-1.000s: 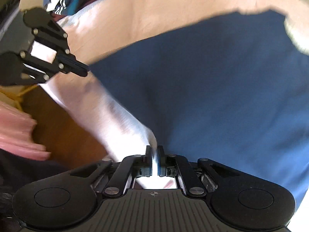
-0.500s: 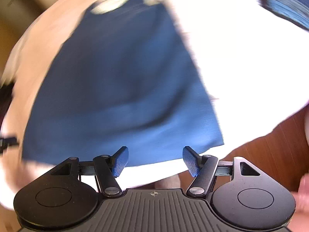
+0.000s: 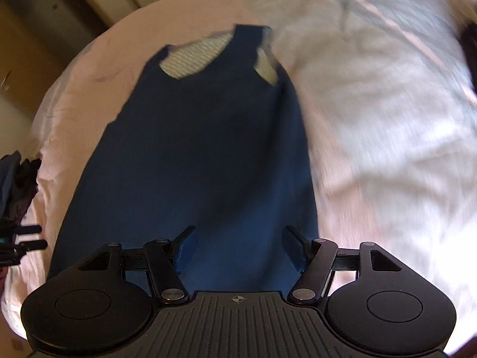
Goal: Fold clothes
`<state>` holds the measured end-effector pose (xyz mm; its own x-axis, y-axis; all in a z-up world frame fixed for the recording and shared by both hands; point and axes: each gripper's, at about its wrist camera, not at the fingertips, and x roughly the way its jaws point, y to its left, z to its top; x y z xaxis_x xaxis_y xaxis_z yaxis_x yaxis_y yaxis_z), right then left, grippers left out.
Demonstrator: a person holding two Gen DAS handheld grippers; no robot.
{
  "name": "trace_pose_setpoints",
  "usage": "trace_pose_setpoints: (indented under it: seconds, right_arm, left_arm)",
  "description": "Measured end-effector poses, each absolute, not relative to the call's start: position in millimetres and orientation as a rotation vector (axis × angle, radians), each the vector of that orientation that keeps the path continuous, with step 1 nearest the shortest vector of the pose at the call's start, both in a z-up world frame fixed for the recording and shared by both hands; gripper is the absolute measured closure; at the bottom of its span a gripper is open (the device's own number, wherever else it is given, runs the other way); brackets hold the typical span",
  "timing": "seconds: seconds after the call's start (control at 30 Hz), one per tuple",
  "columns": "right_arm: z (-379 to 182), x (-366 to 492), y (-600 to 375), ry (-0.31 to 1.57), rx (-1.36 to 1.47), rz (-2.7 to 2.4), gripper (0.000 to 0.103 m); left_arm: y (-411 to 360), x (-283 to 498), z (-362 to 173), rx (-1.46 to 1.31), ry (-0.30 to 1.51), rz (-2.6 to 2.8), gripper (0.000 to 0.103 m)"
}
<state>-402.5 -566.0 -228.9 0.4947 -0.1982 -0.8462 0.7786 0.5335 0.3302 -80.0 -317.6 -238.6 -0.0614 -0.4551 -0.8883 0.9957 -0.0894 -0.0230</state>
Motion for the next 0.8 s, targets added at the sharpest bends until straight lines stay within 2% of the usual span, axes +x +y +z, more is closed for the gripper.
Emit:
trace_pose_setpoints:
  seconds: [0.23,0.5,0.57,0.63,0.8]
  right_arm:
    - [-220.7,-419.6,-577.0,0.852,0.814,-0.715,0.037]
    - [-234.9,-492.8,-519.6,0.783,1.057,-0.928,0.037]
    - [-241.2,-513.2,-500.7,0.729,1.153,-0.969,0.037]
    - [-248.7,-528.7,-482.2,0.684,1.23,-0.995,0.037]
    - [-268.0,-561.9,-447.6,0.594,1.387,-1.063,0.037]
  left_arm:
    - [-419.9,-118.4,-228.9,0.929,0.693,-1.829,0.063]
    - [-554.7,-214.5,-236.1,1.06,0.532,-2.179,0.06]
    - [-585.2,-238.6,-243.2,1.085,0.531,-2.234,0.054]
    - [-612.1,-258.5,-256.1,1.125,0.567,-2.269,0.044]
    - [-679.4,-296.3,-305.6,1.27,0.698,-2.238,0.041]
